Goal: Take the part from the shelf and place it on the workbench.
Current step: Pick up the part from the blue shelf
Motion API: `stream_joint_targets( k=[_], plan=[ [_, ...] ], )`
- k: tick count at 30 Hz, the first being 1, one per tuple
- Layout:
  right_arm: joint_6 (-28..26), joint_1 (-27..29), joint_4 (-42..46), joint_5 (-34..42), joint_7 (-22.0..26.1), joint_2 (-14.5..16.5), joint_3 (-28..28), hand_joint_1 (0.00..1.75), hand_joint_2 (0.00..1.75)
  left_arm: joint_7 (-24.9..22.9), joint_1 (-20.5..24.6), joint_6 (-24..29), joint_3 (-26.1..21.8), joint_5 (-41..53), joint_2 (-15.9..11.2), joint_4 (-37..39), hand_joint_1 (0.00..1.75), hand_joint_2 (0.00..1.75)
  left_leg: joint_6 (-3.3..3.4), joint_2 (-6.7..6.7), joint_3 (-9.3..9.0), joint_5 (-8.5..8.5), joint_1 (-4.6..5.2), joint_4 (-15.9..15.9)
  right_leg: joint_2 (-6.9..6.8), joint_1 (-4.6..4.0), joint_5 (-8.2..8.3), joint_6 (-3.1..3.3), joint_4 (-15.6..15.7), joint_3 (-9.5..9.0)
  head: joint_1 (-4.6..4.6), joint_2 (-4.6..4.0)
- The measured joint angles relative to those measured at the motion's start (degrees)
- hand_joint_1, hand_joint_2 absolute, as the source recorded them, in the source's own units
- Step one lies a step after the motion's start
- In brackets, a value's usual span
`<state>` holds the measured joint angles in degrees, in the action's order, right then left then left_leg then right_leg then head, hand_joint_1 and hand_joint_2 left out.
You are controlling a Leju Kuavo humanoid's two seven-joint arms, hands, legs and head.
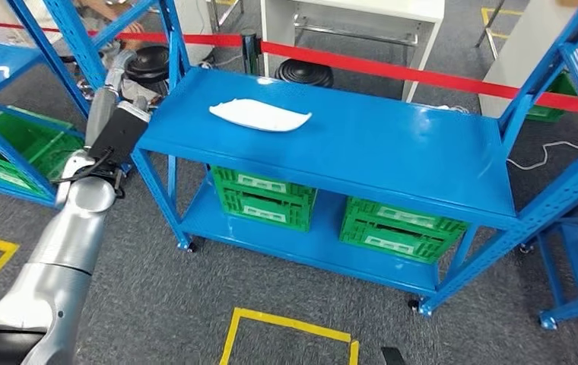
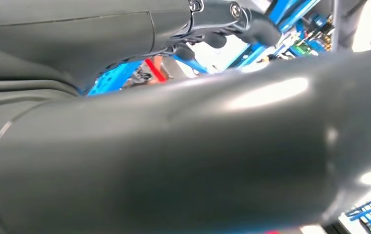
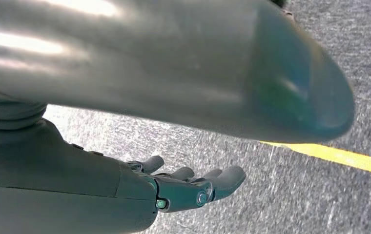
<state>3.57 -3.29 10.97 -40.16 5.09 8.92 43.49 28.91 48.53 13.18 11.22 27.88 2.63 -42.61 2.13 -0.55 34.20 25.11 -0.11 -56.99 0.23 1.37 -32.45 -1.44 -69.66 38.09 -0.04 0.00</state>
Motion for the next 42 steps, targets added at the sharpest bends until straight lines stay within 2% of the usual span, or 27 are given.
stream_joint_targets(
  k=[2, 3, 5, 6, 8, 11, 12, 14, 16, 18, 19, 20, 22, 23, 24, 26, 27, 29, 30, 32, 33, 34, 35, 38, 39, 41, 42],
  plan=[
    [0.02, 0.16, -0.01, 0.01, -0.10, 0.00, 0.07, 0.00, 0.00, 0.03, -0.02, 0.00, 0.05, 0.08, 0.25, 0.26, 0.00, 0.00, -0.28, -0.04, -0.20, 0.38, 0.00, -0.22, -0.01, 0.09, -0.99, -0.23, -4.32, 3.32, -0.09, 0.00],
    [0.03, 0.24, -0.02, 0.00, -0.19, 0.00, 0.10, 0.00, 0.00, 0.05, -0.04, 0.00, 0.06, 0.10, 0.31, 0.39, 0.00, 0.00, -0.59, -0.05, -0.39, 0.65, -0.07, -0.41, -0.03, 0.21, 0.22, -0.39, -3.44, 3.48, -0.10, 0.00],
    [0.10, 0.31, -0.02, -0.02, -0.41, 0.00, 0.13, 0.00, 0.00, 0.10, -0.04, 0.00, 0.06, 0.09, 0.36, 0.56, 0.00, 0.00, -1.48, -0.02, -0.89, 1.46, -0.34, -0.97, -0.05, 0.56, 4.66, -0.76, 3.35, 1.07, -0.14, 0.00],
    [0.19, 0.30, -0.06, -0.05, -0.59, 0.03, 0.13, 0.00, 0.00, 0.14, -0.01, 0.00, 0.06, 0.08, 0.37, 0.61, 0.00, 0.00, -1.99, -0.02, -1.06, 1.91, -0.41, -1.33, -0.03, 0.55, 5.72, -0.71, 6.76, -0.22, -0.19, 0.00],
    [0.36, 0.32, -0.15, -0.17, -0.89, 0.10, 0.14, 0.00, 0.00, 0.24, 0.04, -0.01, 0.09, 0.07, 0.40, 0.74, 0.00, 0.00, -2.98, -0.02, -1.20, 2.64, -0.38, -1.73, -0.03, 0.36, 5.70, 0.14, 9.75, -1.56, -0.21, 0.00],
    [0.46, 0.50, -0.21, -0.21, -1.11, 0.17, 0.22, 0.00, 0.00, 0.48, 0.07, -0.02, 0.18, 0.08, 0.40, 0.92, 0.00, 0.00, -4.09, -0.02, -1.31, 2.70, -0.47, -2.83, -0.02, 0.18, 5.25, 2.08, 9.78, -2.54, -0.10, -0.01],
    [0.47, 0.49, -0.21, -0.18, -1.10, 0.17, 0.29, 0.00, 0.00, 0.57, 0.16, -0.02, 0.20, 0.08, 0.40, 0.94, 0.00, 0.00, -4.35, 0.06, -0.45, 2.42, -0.54, -4.47, 0.00, 0.18, 4.97, 2.55, 9.84, -3.13, 0.02, -0.01],
    [0.48, 0.42, -0.22, -0.14, -1.05, 0.19, 0.42, 0.00, 0.00, 0.70, 0.31, -0.02, 0.26, 0.08, 0.40, 1.01, 0.00, 0.00, -4.75, 0.26, 3.53, 2.65, -0.60, -10.55, 0.03, 0.18, 4.04, 3.27, 10.02, -4.50, 0.22, 0.00],
    [0.49, 0.43, -0.23, -0.14, -1.06, 0.20, 0.52, 0.00, 0.00, 0.74, 0.29, -0.02, 0.31, 0.08, 0.36, 1.24, 0.00, 0.00, -4.88, 0.28, 8.56, 5.19, -0.59, -16.82, 0.08, 0.06, 2.64, 3.63, 10.05, -6.13, 0.28, 0.00],
    [0.50, 0.53, -0.23, -0.14, -1.07, 0.20, 0.60, 0.00, 0.00, 0.73, 0.20, -0.02, 0.33, 0.08, 0.31, 1.50, 0.00, 0.00, -4.62, 0.27, 11.34, 7.10, -0.51, -17.64, 0.25, -0.07, 1.05, 3.65, 10.07, -8.15, 0.30, 0.00],
    [0.50, 0.56, -0.23, -0.14, -1.07, 0.20, 0.62, 0.00, 0.00, 0.73, 0.20, -0.03, 0.34, 0.08, 0.29, 1.57, 0.00, 0.00, -4.32, 0.27, 11.46, 6.49, -0.40, -15.44, 0.36, -0.11, 0.21, 3.57, 10.10, -9.26, 0.29, 0.00],
    [0.50, 0.56, -0.23, -0.14, -1.07, 0.21, 0.64, 0.00, 0.00, 0.74, 0.21, -0.03, 0.36, 0.08, 0.25, 1.61, 0.00, 0.00, -3.88, 0.28, 10.93, 4.13, -0.18, -11.84, 0.42, -0.14, -0.68, 3.46, 10.19, -10.32, 0.30, 0.00],
    [0.53, 0.56, -0.38, -0.14, -1.07, 0.44, 0.68, 0.00, 0.00, 0.76, 0.21, -0.05, 0.42, 0.06, 0.09, 1.79, 0.00, 0.00, -2.89, 0.23, 9.64, -3.31, 0.48, -4.47, 0.58, -0.18, -2.36, 3.07, 10.47, -12.05, 0.29, 0.00],
    [0.53, 0.50, -0.46, -0.16, -1.10, 0.56, 0.71, 0.00, 0.00, 0.79, 0.22, -0.13, 0.45, -0.03, -0.01, 1.87, 0.00, 0.00, -2.58, 0.20, 9.08, -6.03, 0.80, -2.29, 0.67, -0.18, -3.01, 2.77, 10.96, -12.66, 0.31, 0.00],
    [0.54, 0.45, -0.54, -0.21, -1.12, 0.67, 0.75, 0.00, 0.00, 0.88, 0.27, -0.28, 0.48, -0.20, -0.07, 1.91, 0.00, 0.00, -2.36, 0.19, 8.69, -7.18, 0.97, -1.25, 0.74, -0.19, -3.18, 2.42, 11.29, -13.30, 0.30, 0.00],
    [0.70, 0.30, -0.54, -0.33, -1.10, 0.70, 0.85, 0.00, 0.00, 1.17, 0.50, -0.62, 0.50, -0.76, -0.08, 1.80, 0.00, 0.00, -1.90, 0.15, 7.25, -6.20, 0.94, -0.66, 0.72, -0.22, -2.30, 1.69, 10.93, -13.92, 0.29, 0.00],
    [0.88, 0.24, -0.54, -0.39, -1.03, 0.70, 0.90, 0.00, 0.00, 1.34, 0.64, -0.72, 0.49, -1.03, -0.07, 1.77, 0.00, 0.00, -1.54, 0.10, 6.30, -5.66, 0.82, -0.20, 0.61, -0.29, -1.17, 1.53, 8.84, -13.19, 0.26, 0.00],
    [1.25, 0.12, -0.54, -0.46, -0.98, 0.70, 0.99, 0.00, 0.00, 1.54, 0.61, -0.74, 0.48, -1.38, -0.08, 1.84, 0.00, 0.00, -1.07, 0.00, 4.23, -4.37, 0.66, 0.40, 0.43, -0.38, -0.14, 1.51, 2.26, -8.99, 0.15, 0.00],
    [1.34, 0.11, -0.54, -0.48, -1.04, 0.70, 1.06, 0.00, 0.00, 1.65, 0.39, -0.76, 0.48, -1.45, -0.08, 1.91, 0.00, 0.00, -0.92, -0.03, 3.30, -3.56, 0.66, 0.50, 0.37, -0.50, -1.10, 1.56, -1.01, -6.30, 0.11, 0.00],
    [1.42, 0.30, -0.54, -0.45, -1.36, 0.70, 1.20, 0.00, 0.00, 1.89, -0.35, -0.83, 0.49, -1.56, -0.08, 1.96, 0.00, 0.00, -0.80, -0.18, 1.27, -1.77, 0.70, 0.52, 0.35, -0.69, -6.17, 1.46, -3.88, -1.89, 0.03, 0.00],
    [1.42, 0.45, -0.54, -0.42, -1.50, 0.70, 1.28, 0.00, 0.00, 1.99, -0.65, -0.87, 0.50, -1.62, -0.08, 1.96, 0.00, 0.00, -0.78, -0.30, 0.07, -0.79, 0.73, 0.51, 0.34, -0.76, -8.41, 1.42, -3.41, -0.45, 0.01, 0.00],
    [1.42, 0.60, -0.54, -0.38, -1.61, 0.70, 1.36, 0.00, 0.00, 2.07, -0.83, -0.92, 0.50, -1.68, -0.08, 1.96, 0.00, 0.00, -0.82, -0.40, -1.25, 0.23, 0.76, 0.50, 0.33, -0.80, -8.99, 1.42, -1.70, 0.43, -0.01, 0.00],
    [1.42, 0.73, -0.55, -0.36, -1.66, 0.70, 1.41, 0.00, 0.00, 2.10, -0.92, -0.97, 0.50, -1.71, -0.07, 1.96, 0.00, 0.00, -0.92, -0.46, -2.58, 1.28, 0.77, 0.48, 0.33, -0.81, -7.14, 1.52, 0.99, 0.86, -0.03, 0.00],
    [1.40, 1.10, -0.68, -0.33, -1.74, 0.69, 1.48, 0.00, 0.00, 2.11, -1.07, -1.20, 0.51, -1.77, 0.02, 2.13, 0.00, 0.00, -1.62, -0.77, -5.22, 4.38, 0.96, 0.13, 0.17, -1.06, 6.67, 1.98, 9.64, 1.18, -0.03, 0.00],
    [1.40, 1.15, -0.73, -0.33, -1.78, 0.68, 1.50, 0.00, 0.00, 2.10, -1.08, -1.27, 0.53, -1.78, 0.02, 2.09, 0.00, 0.00, -1.97, -0.91, -5.74, 5.05, 0.98, -0.21, 0.15, -1.15, 9.22, 2.24, 10.85, 1.08, 0.04, 0.00],
    [1.40, 0.97, -0.74, -0.32, -1.80, 0.68, 1.51, 0.00, 0.00, 2.13, -0.86, -1.32, 0.55, -1.78, -0.01, 1.75, 0.00, 0.00, -2.62, -1.00, -6.00, 5.23, 0.93, -1.50, 0.11, -1.22, 9.07, 2.92, 11.06, 0.06, 0.07, -0.01],
    [1.40, 0.89, -0.74, -0.32, -1.74, 0.67, 1.51, 0.00, 0.00, 2.18, -0.67, -1.31, 0.56, -1.78, -0.08, 1.59, 0.00, 0.00, -2.95, -0.84, -5.29, 4.58, 0.88, -3.40, 0.10, -1.08, 8.70, 3.33, 11.23, -0.67, 0.12, -0.01]
  ],
)
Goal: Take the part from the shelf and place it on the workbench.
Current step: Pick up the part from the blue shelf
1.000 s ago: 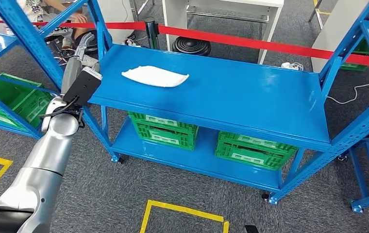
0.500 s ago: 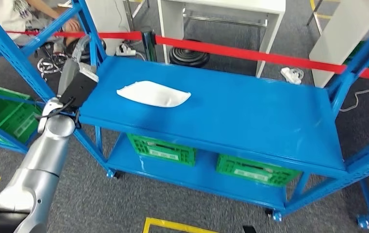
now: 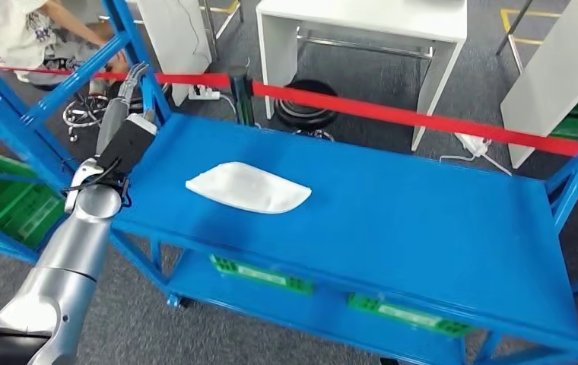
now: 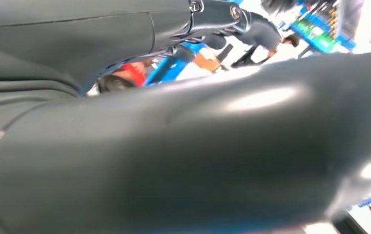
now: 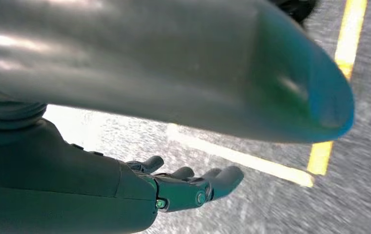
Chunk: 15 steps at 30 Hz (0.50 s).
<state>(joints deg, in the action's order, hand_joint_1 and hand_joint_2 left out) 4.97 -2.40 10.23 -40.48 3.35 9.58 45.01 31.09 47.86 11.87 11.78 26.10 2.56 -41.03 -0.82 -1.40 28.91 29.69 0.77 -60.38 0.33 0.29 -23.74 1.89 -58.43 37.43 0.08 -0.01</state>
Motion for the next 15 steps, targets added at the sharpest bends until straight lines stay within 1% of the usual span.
stream_joint_targets(
  k=[1, 2, 3, 4, 5, 6, 7, 8, 9, 10, 11, 12, 13, 15],
  plan=[
    [0.00, -0.10, 0.00, 0.00, 0.04, -0.02, 0.01, 0.00, 0.00, 0.03, 0.17, 0.01, 0.01, -0.01, -0.05, -0.09, 0.00, 0.00, -0.33, 0.22, 1.59, -0.51, -0.04, -2.72, -0.04, 0.08, -0.49, 0.33, 0.11, -0.84, 0.09, 0.00],
    [-0.01, -0.20, 0.00, 0.00, 0.08, -0.04, 0.01, 0.00, 0.00, 0.02, 0.22, 0.02, 0.02, -0.01, -0.09, -0.15, 0.00, 0.00, -0.67, 0.46, 3.93, -0.36, -0.17, -6.38, -0.03, 0.20, -1.10, 0.55, 0.24, -1.75, 0.21, 0.01],
    [-0.01, -0.28, 0.00, 0.00, 0.08, -0.07, 0.02, 0.00, 0.00, 0.03, 0.20, 0.02, 0.03, -0.01, -0.13, -0.15, 0.00, 0.00, -0.96, 0.66, 6.57, 0.59, -0.31, -10.09, -0.04, 0.26, -1.84, 0.68, 0.32, -2.63, 0.30, 0.01],
    [-0.01, -0.32, 0.00, 0.00, 0.07, -0.08, 0.02, 0.00, 0.00, 0.01, 0.14, 0.03, 0.05, -0.01, -0.18, -0.12, 0.00, 0.00, -1.17, 0.77, 9.14, 2.45, -0.48, -13.04, -0.03, 0.31, -2.51, 0.72, 0.36, -3.51, 0.35, 0.01],
    [-0.05, -0.34, 0.00, -0.01, 0.04, -0.08, 0.02, 0.00, 0.00, 0.02, 0.06, 0.10, 0.07, 0.05, -0.21, -0.10, 0.00, 0.00, -1.30, 0.84, 11.28, 4.61, -0.64, -14.79, 0.02, 0.35, -3.22, 0.69, 0.38, -4.45, 0.33, 0.01],
    [-0.12, -0.34, 0.00, -0.02, 0.00, -0.08, 0.02, 0.00, 0.00, 0.11, 0.01, 0.24, 0.08, 0.21, -0.27, -0.08, 0.00, 0.00, -1.34, 0.87, 12.65, 6.11, -0.74, -14.93, 0.09, 0.41, -3.90, 0.66, 0.38, -5.40, 0.34, 0.01],
    [-0.21, -0.32, 0.00, -0.03, 0.01, -0.08, 0.02, 0.00, 0.00, 0.27, -0.02, 0.39, 0.12, 0.41, -0.34, -0.08, 0.00, 0.00, -1.32, 0.90, 13.28, 6.33, -0.80, -13.54, 0.16, 0.47, -4.61, 0.60, 0.37, -6.42, 0.36, 0.01],
    [-0.29, -0.33, 0.00, -0.03, 0.12, -0.08, 0.02, 0.00, 0.00, 0.51, -0.02, 0.55, 0.20, 0.63, -0.43, -0.08, 0.00, 0.00, -1.25, 0.94, 13.30, 4.74, -0.82, -10.77, 0.24, 0.52, -5.44, 0.49, 0.37, -7.45, 0.36, 0.01],
    [-0.33, -0.31, -0.01, -0.03, 0.34, -0.08, 0.02, 0.00, 0.00, 0.74, -0.06, 0.67, 0.31, 0.81, -0.52, -0.05, 0.00, 0.00, -1.11, 1.01, 12.96, 1.06, -0.83, -7.03, 0.30, 0.56, -6.25, 0.31, 0.40, -8.22, 0.37, 0.01],
    [-0.32, -0.36, -0.02, -0.07, 0.61, -0.08, 0.03, 0.00, 0.00, 0.92, -0.10, 0.82, 0.42, 0.90, -0.67, 0.07, 0.00, 0.00, -0.96, 1.09, 12.74, -3.10, -0.80, -2.82, 0.40, 0.52, -7.06, 0.03, 0.23, -8.93, 0.42, 0.01],
    [-0.29, -0.44, -0.04, -0.11, 0.82, -0.08, 0.04, 0.00, 0.00, 1.02, -0.24, 1.02, 0.52, 1.01, -0.79, 0.22, 0.00, 0.00, -0.80, 1.15, 12.45, -6.69, -0.74, 0.13, 0.55, 0.43, -7.87, -0.34, 0.12, -9.29, 0.42, 0.00],
    [-0.26, -0.50, -0.05, -0.18, 0.91, -0.08, 0.05, 0.00, 0.00, 1.08, -0.47, 1.27, 0.60, 1.13, -0.86, 0.38, 0.00, 0.00, -0.60, 1.20, 12.31, -9.20, -0.68, 1.87, 0.71, 0.35, -8.63, -0.71, 0.03, -9.48, 0.38, 0.01],
    [-0.22, -0.59, -0.07, -0.26, 0.88, -0.08, 0.07, 0.00, 0.00, 1.16, -0.64, 1.56, 0.64, 1.24, -0.93, 0.51, 0.00, 0.00, -0.36, 1.20, 12.29, -9.90, -0.63, 2.43, 0.86, 0.27, -9.27, -1.08, -0.03, -9.76, 0.35, 0.01],
    [-0.19, -0.60, -0.05, -0.37, 0.56, -0.12, 0.08, 0.00, 0.00, 1.43, -0.78, 2.26, 0.72, 1.49, -0.76, 0.50, 0.00, 0.00, 0.34, 1.30, 11.82, -9.92, -0.75, 2.07, 0.87, 0.30, -10.36, -1.83, -0.08, -10.22, 0.24, 0.01]
  ],
)
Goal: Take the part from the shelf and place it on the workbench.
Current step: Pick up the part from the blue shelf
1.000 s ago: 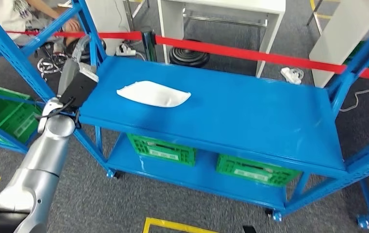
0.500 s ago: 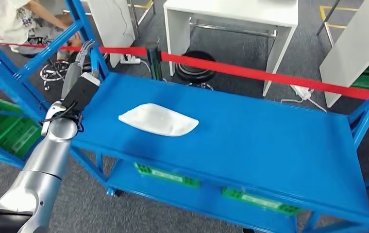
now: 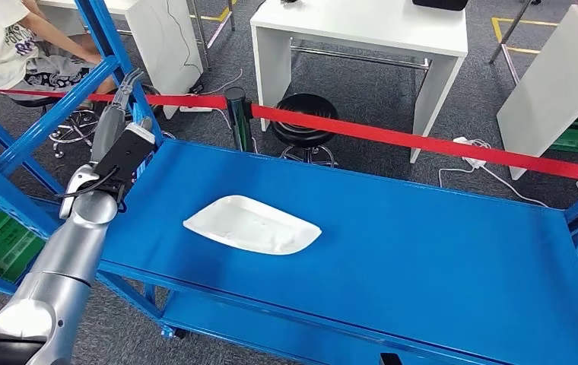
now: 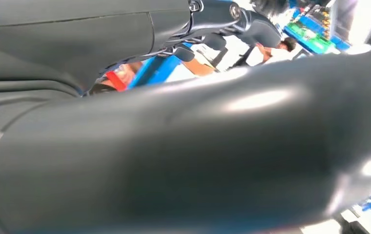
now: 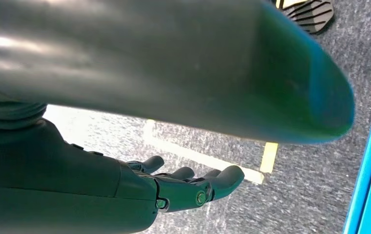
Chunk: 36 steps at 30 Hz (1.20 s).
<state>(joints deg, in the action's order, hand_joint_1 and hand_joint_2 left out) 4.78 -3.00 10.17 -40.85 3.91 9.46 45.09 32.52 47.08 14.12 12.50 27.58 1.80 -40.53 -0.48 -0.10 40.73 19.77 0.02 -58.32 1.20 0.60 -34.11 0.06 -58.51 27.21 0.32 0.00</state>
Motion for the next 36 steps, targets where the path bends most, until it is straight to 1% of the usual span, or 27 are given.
stream_joint_targets(
  k=[1, 2, 4, 5, 6, 7, 8, 9, 10, 11, 12, 14, 16, 19, 20, 21, 23, 24, 25, 26, 28, 29, 30, 31, 34, 35, 36],
  plan=[
    [0.01, -0.02, 0.01, -0.09, -0.19, -0.02, 0.01, 0.00, 0.00, 0.16, 0.10, 0.44, 0.03, 0.15, 0.20, -0.03, 0.00, 0.00, 0.44, 0.10, -0.25, 0.27, -0.07, 0.06, -0.17, 0.01, -0.78, -0.31, -0.96, 0.21, -0.03, 0.00],
    [-0.01, -0.06, 0.01, -0.16, -0.36, -0.04, 0.02, 0.00, 0.00, 0.31, 0.16, 0.91, 0.07, 0.31, 0.48, -0.07, 0.00, 0.00, 0.86, 0.22, -0.57, 0.54, -0.11, 0.18, -0.39, 0.00, -2.00, -0.57, -3.05, 1.12, -0.10, 0.00],
    [-0.02, -0.16, 0.01, -0.29, -0.47, -0.06, 0.07, 0.00, 0.00, 0.43, 0.04, 1.64, 0.13, 0.56, 1.09, 0.01, 0.00, 0.00, 1.47, 0.44, -1.09, 1.22, 0.05, 0.18, -0.70, -0.04, -5.13, -0.78, -10.28, 5.31, -0.25, 0.00],
    [-0.02, -0.18, 0.01, -0.31, -0.42, -0.07, 0.11, 0.00, 0.00, 0.43, -0.13, 1.89, 0.14, 0.62, 1.31, 0.08, 0.00, 0.00, 1.61, 0.51, -1.32, 1.55, 0.17, 0.14, -0.73, -0.06, -6.11, -0.81, -13.76, 7.71, -0.28, 0.00],
    [-0.04, -0.17, 0.01, -0.33, -0.31, -0.09, 0.19, 0.00, 0.00, 0.40, -0.33, 2.18, 0.15, 0.75, 1.50, 0.14, 0.00, 0.00, 1.70, 0.55, -1.58, 1.88, 0.31, 0.08, -0.74, -0.08, -6.00, -0.75, -15.74, 9.52, -0.28, 0.00],
    [-0.08, -0.12, 0.01, -0.36, -0.15, -0.13, 0.28, 0.00, 0.00, 0.36, -0.51, 2.51, 0.16, 0.93, 1.62, 0.16, 0.00, 0.00, 1.75, 0.57, -1.89, 2.19, 0.45, 0.01, -0.77, -0.13, -4.61, -0.59, -15.48, 10.26, -0.28, 0.00],
    [-0.16, -0.09, 0.01, -0.40, 0.04, -0.18, 0.37, 0.00, 0.00, 0.28, -0.64, 2.90, 0.16, 1.19, 1.69, 0.16, 0.00, 0.00, 1.76, 0.57, -2.25, 2.49, 0.57, -0.07, -0.81, -0.23, -2.16, -0.30, -12.94, 9.81, -0.27, 0.00],
    [-0.26, -0.07, 0.01, -0.50, 0.21, -0.25, 0.44, 0.00, 0.00, 0.22, -0.70, 3.26, 0.16, 1.45, 1.75, 0.14, 0.00, 0.00, 1.75, 0.57, -2.63, 2.75, 0.67, -0.14, -0.93, -0.41, 0.69, 0.11, -8.92, 8.53, -0.28, 0.00],
    [-0.38, -0.08, 0.01, -0.63, 0.35, -0.34, 0.47, 0.00, 0.00, 0.17, -0.71, 3.53, 0.18, 1.63, 1.78, 0.12, 0.00, 0.00, 1.67, 0.59, -2.96, 2.97, 0.82, -0.21, -1.11, -0.63, 2.89, 0.54, -5.19, 7.23, -0.25, 0.00],
    [-0.50, -0.13, 0.01, -0.77, 0.44, -0.40, 0.49, 0.00, 0.00, 0.17, -0.71, 3.69, 0.19, 1.73, 1.79, 0.09, 0.00, 0.00, 1.55, 0.59, -3.19, 3.11, 0.91, -0.24, -1.26, -0.82, 4.35, 0.88, -2.36, 6.18, -0.24, 0.00],
    [-0.60, -0.18, 0.01, -0.90, 0.45, -0.45, 0.50, 0.00, 0.00, 0.27, -0.76, 3.77, 0.20, 1.65, 1.79, 0.03, 0.00, 0.00, 1.45, 0.56, -3.28, 3.32, 0.99, -0.29, -1.37, -0.94, 5.01, 1.00, -0.81, 5.63, -0.24, 0.00],
    [-0.72, -0.24, 0.01, -1.10, 0.36, -0.48, 0.56, 0.00, 0.00, 0.65, -0.98, 3.82, 0.20, 1.14, 1.74, -0.20, 0.00, 0.00, 1.58, 0.51, -3.32, 3.61, 1.08, -0.31, -1.33, -0.93, 5.22, 0.74, -0.18, 5.39, -0.24, 0.00],
    [-0.77, -0.21, 0.01, -1.33, 0.15, -0.49, 0.66, 0.00, 0.00, 1.18, -1.22, 3.81, 0.20, 0.47, 1.56, -0.54, 0.00, 0.00, 1.97, 0.49, -3.46, 3.78, 1.23, -0.22, -1.28, -0.75, 5.36, 0.38, 0.02, 5.21, -0.20, 0.00],
    [-0.74, -0.18, 0.01, -1.61, -0.31, -0.49, 0.73, 0.00, 0.00, 1.89, -1.38, 3.71, 0.20, -0.22, 1.28, -1.32, 0.00, 0.00, 2.51, 0.65, -4.69, 2.46, 1.10, 1.80, -1.14, -0.72, 5.62, -0.02, 0.47, 4.74, -0.15, 0.00],
    [-0.71, -0.19, 0.01, -1.69, -0.43, -0.49, 0.74, 0.00, 0.00, 2.05, -1.41, 3.65, 0.20, -0.40, 1.25, -1.52, 0.00, 0.00, 2.63, 0.79, -5.22, 1.71, 0.85, 2.94, -1.08, -0.76, 4.80, -0.15, -0.25, 4.97, -0.18, 0.00],
    [-0.69, -0.19, 0.01, -1.78, -0.50, -0.50, 0.74, 0.00, 0.00, 2.15, -1.49, 3.57, 0.19, -0.57, 1.20, -1.63, 0.00, 0.00, 2.56, 0.95, -5.59, 1.08, 0.53, 3.93, -1.03, -0.75, 3.31, -0.32, -2.02, 5.65, -0.20, 0.00],
    [-0.68, -0.16, 0.01, -1.93, -0.60, -0.52, 0.76, 0.00, 0.00, 2.26, -1.86, 3.41, 0.16, -0.78, 1.13, -1.68, 0.00, 0.00, 2.35, 1.14, -5.41, 0.50, 0.25, 4.53, -1.00, -0.27, -0.76, -0.88, -8.40, 8.37, -0.23, 0.00],
    [-0.68, -0.13, 0.01, -1.99, -0.65, -0.56, 0.78, 0.00, 0.00, 2.34, -2.19, 3.33, 0.14, -0.86, 1.11, -1.68, 0.00, 0.00, 2.13, 1.18, -5.03, 0.35, 0.11, 4.45, -1.01, 0.08, -2.08, -1.27, -11.33, 9.59, -0.22, 0.00],
    [-0.69, -0.11, 0.01, -2.05, -0.73, -0.62, 0.79, 0.00, 0.00, 2.43, -2.53, 3.24, 0.14, -0.91, 1.11, -1.68, 0.00, 0.00, 1.85, 1.20, -4.54, 0.19, -0.07, 4.25, -1.03, 0.47, -2.41, -1.72, -12.77, 10.10, -0.22, 0.00],
    [-0.69, -0.10, 0.01, -2.11, -0.77, -0.71, 0.81, 0.00, 0.00, 2.51, -2.80, 3.16, 0.14, -1.00, 1.12, -1.68, 0.00, 0.00, 1.50, 1.20, -3.95, 0.01, -0.35, 3.92, -1.07, 0.86, -1.67, -2.21, -12.11, 9.58, -0.22, 0.00],
    [-0.69, -0.18, 0.01, -2.19, -0.85, -0.88, 0.82, 0.00, 0.00, 2.60, -3.00, 3.06, 0.13, -1.14, 1.11, -1.71, 0.00, 0.00, 0.51, 1.20, -2.55, -0.24, -1.07, 2.72, -1.38, 1.58, 1.25, -3.27, -5.58, 5.88, -0.22, 0.00],
    [-0.67, -0.22, 0.00, -2.20, -0.85, -0.85, 0.82, 0.00, 0.00, 2.60, -3.04, 3.03, 0.11, -1.20, 1.08, -1.76, 0.00, 0.00, -0.11, 1.18, -1.93, -0.31, -1.31, 2.05, -1.50, 1.70, 2.57, -3.50, -2.90, 4.32, -0.30, 0.00],
    [-0.66, -0.24, -0.01, -2.21, -0.88, -0.84, 0.82, 0.00, 0.00, 2.63, -3.04, 3.00, 0.10, -1.25, 1.05, -1.81, 0.00, 0.00, -0.70, 1.15, -1.48, -0.31, -1.42, 1.34, -1.52, 1.68, 3.21, -3.33, -1.36, 3.52, -0.37, 0.00],
    [-0.65, -0.28, -0.01, -2.24, -0.91, -0.83, 0.83, 0.00, 0.00, 2.65, -3.03, 2.97, 0.08, -1.28, 1.02, -1.87, 0.00, 0.00, -1.23, 1.11, -1.21, -0.36, -1.39, 0.81, -1.46, 1.57, 3.25, -2.68, -1.31, 3.57, -0.42, 0.00],
    [-0.61, -0.33, -0.01, -2.36, -0.94, -0.95, 0.86, 0.00, 0.00, 2.59, -2.99, 2.95, 0.05, -1.33, 0.79, -1.90, 0.00, 0.00, -2.34, 1.08, -0.68, -0.43, -1.50, 0.33, -1.18, 1.45, 3.52, -0.12, -2.38, 4.92, -0.38, 0.00],
    [-0.59, -0.34, -0.01, -2.37, -0.92, -0.96, 0.86, 0.00, 0.00, 2.55, -3.01, 2.95, 0.05, -1.33, 0.65, -1.88, 0.00, 0.00, -2.62, 1.03, -0.20, 0.75, -1.59, -0.47, -1.20, 1.45, 3.99, 0.43, -2.37, 5.38, -0.34, 0.00],
    [-0.57, -0.33, -0.01, -2.39, -0.91, -0.96, 0.86, 0.00, 0.00, 2.53, -3.02, 2.96, 0.05, -1.33, 0.51, -1.87, 0.00, 0.00, -2.81, 0.92, 0.56, 2.95, -1.63, -2.42, -1.21, 1.45, 4.62, 0.88, -2.28, 5.93, -0.28, 0.00]
  ],
)
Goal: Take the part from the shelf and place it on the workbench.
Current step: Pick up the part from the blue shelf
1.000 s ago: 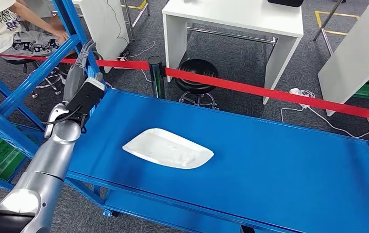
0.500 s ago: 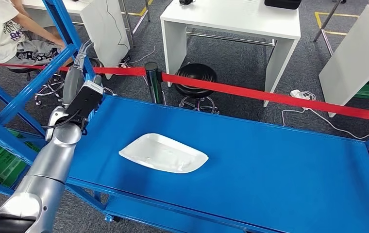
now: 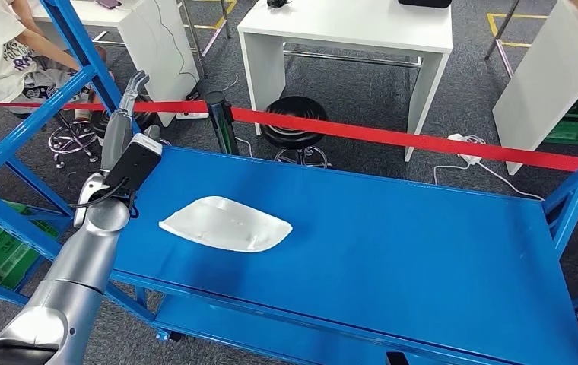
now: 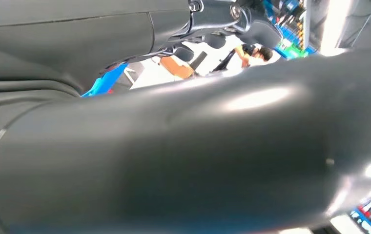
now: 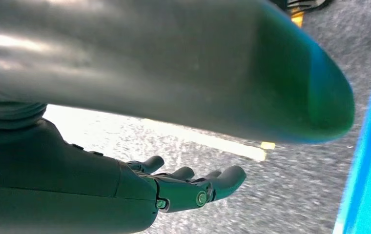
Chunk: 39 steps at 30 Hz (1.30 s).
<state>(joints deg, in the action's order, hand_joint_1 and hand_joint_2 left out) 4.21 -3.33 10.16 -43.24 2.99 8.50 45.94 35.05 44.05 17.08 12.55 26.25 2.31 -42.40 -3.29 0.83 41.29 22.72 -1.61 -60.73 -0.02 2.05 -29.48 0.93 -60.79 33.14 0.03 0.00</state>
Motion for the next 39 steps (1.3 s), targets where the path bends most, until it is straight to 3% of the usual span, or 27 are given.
stream_joint_targets(
  k=[3, 5, 6, 9, 11, 13, 15, 17, 19, 21, 24, 29, 39],
  plan=[
    [0.06, 0.03, 0.00, -0.16, -0.09, 0.01, 0.00, 0.00, 0.00, -0.06, -0.07, 0.01, 0.00, 0.00, -0.26, 0.02, 0.00, 0.00, -0.02, -0.35, 2.67, 8.30, 0.19, -10.86, 0.14, -0.30, 1.83, 0.50, 0.04, 1.95, 0.08, 0.00],
    [0.10, 0.05, 0.00, -0.29, -0.36, 0.01, 0.00, 0.00, 0.00, -0.23, -0.25, 0.01, 0.00, 0.01, -0.32, 0.05, 0.00, 0.00, 0.36, -0.44, 2.02, 9.61, 0.34, -14.37, 0.20, -0.64, 2.82, 0.58, 0.00, 3.29, 0.08, 0.00],
    [0.13, 0.05, 0.00, -0.35, -0.53, 0.00, 0.00, 0.00, 0.00, -0.32, -0.31, 0.01, 0.00, 0.02, -0.31, 0.06, 0.00, 0.00, 0.72, -0.49, 0.19, 9.01, 0.46, -13.10, 0.24, -0.81, 3.29, 0.56, -0.01, 3.90, 0.08, 0.00],
    [0.23, 0.04, 0.00, -0.47, -0.77, 0.02, 0.00, 0.00, 0.00, -0.48, -0.15, 0.01, 0.00, 0.14, -0.29, -0.01, 0.00, 0.00, 2.07, -0.86, -8.43, 7.33, 1.18, -2.04, 0.36, -1.03, 4.51, 0.11, 0.16, 5.04, 0.03, 0.00],
    [0.26, 0.00, 0.00, -0.52, -0.93, 0.02, 0.00, 0.00, 0.00, -0.49, 0.06, 0.02, 0.00, 0.22, -0.26, -0.02, 0.00, 0.00, 2.47, -0.92, -10.66, 7.44, 1.79, 1.89, 0.37, -0.86, 5.24, -0.62, 0.56, 5.13, 0.21, 0.00],
    [0.27, -0.05, 0.00, -0.59, -1.35, 0.01, 0.01, 0.00, 0.00, -0.50, 0.22, 0.03, 0.00, 0.26, -0.20, 0.02, 0.00, 0.00, 2.75, -0.82, -10.53, 6.71, 2.07, 2.64, 0.36, -0.71, 5.83, -1.35, 1.25, 4.92, 0.48, 0.00],
    [0.24, -0.02, 0.00, -0.64, -1.70, -0.04, 0.03, 0.00, 0.00, -0.50, 0.41, 0.03, -0.01, 0.33, -0.11, 0.08, 0.00, 0.00, 2.71, -0.85, -10.61, 5.77, 1.96, 3.51, 0.35, -0.90, 5.11, -0.49, 2.17, 4.81, 0.45, 0.00],
    [0.21, 0.01, 0.00, -0.64, -1.83, -0.11, 0.05, 0.00, 0.00, -0.50, 0.48, 0.03, -0.02, 0.42, 0.03, 0.32, 0.00, 0.00, 2.83, -0.92, -10.31, 4.97, 1.91, 3.89, 0.36, -1.13, 4.89, 1.07, 2.85, 4.90, 0.29, 0.00],
    [0.21, 0.01, 0.00, -0.64, -1.90, -0.19, 0.08, 0.00, 0.00, -0.48, 0.35, 0.02, -0.02, 0.46, 0.12, 0.65, 0.00, 0.00, 3.36, -0.98, -9.85, 4.60, 2.04, 3.69, 0.41, -1.11, 7.09, 1.51, 3.40, 5.01, 0.20, 0.00],
    [0.21, 0.00, 0.00, -0.64, -1.93, -0.25, 0.09, 0.00, 0.00, -0.45, 0.27, 0.03, -0.02, 0.48, 0.12, 0.93, 0.00, 0.00, 3.66, -1.01, -9.51, 4.40, 2.14, 3.49, 0.43, -1.01, 8.74, 0.84, 3.94, 5.05, 0.18, 0.00],
    [0.22, 0.01, 0.00, -0.66, -1.95, -0.27, 0.09, 0.00, 0.00, -0.38, 0.20, 0.04, -0.02, 0.47, 0.12, 1.32, 0.00, 0.00, 3.89, -1.00, -9.19, 4.26, 2.19, 3.35, 0.43, -0.88, 9.18, -0.49, 4.33, 5.07, 0.18, 0.00],
    [0.21, 0.01, 0.00, -0.92, -1.99, -0.28, 0.13, 0.00, 0.00, -0.06, 0.06, 0.19, -0.02, 0.58, 0.07, 2.07, 0.00, 0.00, 3.98, -1.01, -9.03, 4.23, 2.28, 3.30, 0.44, -0.78, 9.36, -1.45, 4.52, 5.10, 0.19, 0.00],
    [-0.35, 0.01, 0.00, -1.17, -2.72, -0.30, 0.37, 0.00, 0.00, -0.09, 0.14, 0.36, -0.02, 0.79, -0.02, 3.23, 0.00, 0.00, 4.09, -0.98, -8.62, 4.28, 2.45, 3.13, 0.43, -0.64, 9.44, -2.17, 4.57, 5.28, 0.21, 0.00]
  ],
)
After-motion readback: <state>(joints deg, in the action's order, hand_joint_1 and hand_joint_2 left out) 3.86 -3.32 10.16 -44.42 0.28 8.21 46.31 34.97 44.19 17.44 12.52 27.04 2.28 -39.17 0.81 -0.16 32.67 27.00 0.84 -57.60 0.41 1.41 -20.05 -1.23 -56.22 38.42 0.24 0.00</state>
